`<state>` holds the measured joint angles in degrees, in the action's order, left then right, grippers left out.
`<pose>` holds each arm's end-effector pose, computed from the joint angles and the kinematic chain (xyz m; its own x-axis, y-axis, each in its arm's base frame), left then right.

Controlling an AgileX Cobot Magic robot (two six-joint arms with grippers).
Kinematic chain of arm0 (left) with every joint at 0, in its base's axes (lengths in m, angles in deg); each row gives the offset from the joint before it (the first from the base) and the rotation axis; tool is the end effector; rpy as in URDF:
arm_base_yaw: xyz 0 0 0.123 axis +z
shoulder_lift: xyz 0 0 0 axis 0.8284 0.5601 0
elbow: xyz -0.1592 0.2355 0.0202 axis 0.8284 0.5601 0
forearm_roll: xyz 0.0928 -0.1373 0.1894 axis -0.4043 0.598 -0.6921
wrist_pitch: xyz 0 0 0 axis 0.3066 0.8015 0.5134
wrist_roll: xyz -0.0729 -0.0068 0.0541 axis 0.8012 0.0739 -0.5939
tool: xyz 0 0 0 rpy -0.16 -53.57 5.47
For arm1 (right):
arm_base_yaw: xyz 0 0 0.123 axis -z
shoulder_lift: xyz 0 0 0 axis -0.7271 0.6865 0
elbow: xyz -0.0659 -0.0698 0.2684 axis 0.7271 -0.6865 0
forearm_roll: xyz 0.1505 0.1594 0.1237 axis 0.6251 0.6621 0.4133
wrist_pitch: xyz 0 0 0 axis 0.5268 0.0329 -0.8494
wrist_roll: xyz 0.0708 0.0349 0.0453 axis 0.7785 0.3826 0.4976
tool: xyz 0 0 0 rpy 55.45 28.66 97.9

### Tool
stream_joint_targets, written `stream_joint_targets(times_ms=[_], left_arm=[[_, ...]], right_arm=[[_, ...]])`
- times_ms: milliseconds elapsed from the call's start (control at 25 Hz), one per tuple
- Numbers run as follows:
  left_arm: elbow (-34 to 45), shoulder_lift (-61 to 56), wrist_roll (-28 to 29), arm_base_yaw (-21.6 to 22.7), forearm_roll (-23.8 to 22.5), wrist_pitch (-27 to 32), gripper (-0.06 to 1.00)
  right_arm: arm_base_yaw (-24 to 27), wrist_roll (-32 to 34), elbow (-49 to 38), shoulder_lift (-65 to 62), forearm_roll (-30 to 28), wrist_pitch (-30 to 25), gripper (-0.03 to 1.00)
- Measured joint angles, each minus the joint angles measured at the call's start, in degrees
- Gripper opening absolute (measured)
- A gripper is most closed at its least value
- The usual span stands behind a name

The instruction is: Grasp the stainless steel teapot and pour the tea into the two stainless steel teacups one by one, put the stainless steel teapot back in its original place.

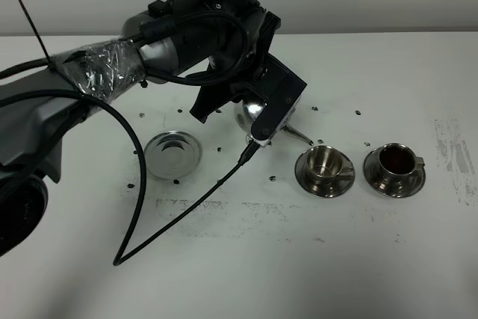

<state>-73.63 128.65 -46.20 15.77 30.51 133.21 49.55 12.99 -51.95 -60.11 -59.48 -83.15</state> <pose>0.3835 -0.3001 0.2271 0.6201 0.7534 0.2188 0.6121 -0.6391 0.4656 -0.0035 0.0136 0.2803 -0.5107 -0.0562 -0.8579 -0.1180 0.9930 0.0052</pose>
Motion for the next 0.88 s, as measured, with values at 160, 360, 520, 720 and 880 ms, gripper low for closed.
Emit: stream_joint_targets(times_ms=[160,360,520,720,880], left_arm=[[0.0,0.4,0.0,-1.9,-2.6,-0.9,0.2],[0.0,1.8,0.1,-3.6,-6.0,-1.3,0.2],[0.0,2.6,0.1,-4.3,-9.1,-2.1,0.2],[0.0,2.6,0.2,-5.1,-12.7,-2.6,0.2],[0.0,2.6,0.2,-5.7,-14.8,-2.8,0.2]], right_arm=[[0.0,0.0,0.0,0.0,0.0,0.0,0.42],[0.0,0.0,0.0,0.0,0.0,0.0,0.42],[0.0,0.0,0.0,0.0,0.0,0.0,0.42],[0.0,0.0,0.0,0.0,0.0,0.0,0.42],[0.0,0.0,0.0,0.0,0.0,0.0,0.42]])
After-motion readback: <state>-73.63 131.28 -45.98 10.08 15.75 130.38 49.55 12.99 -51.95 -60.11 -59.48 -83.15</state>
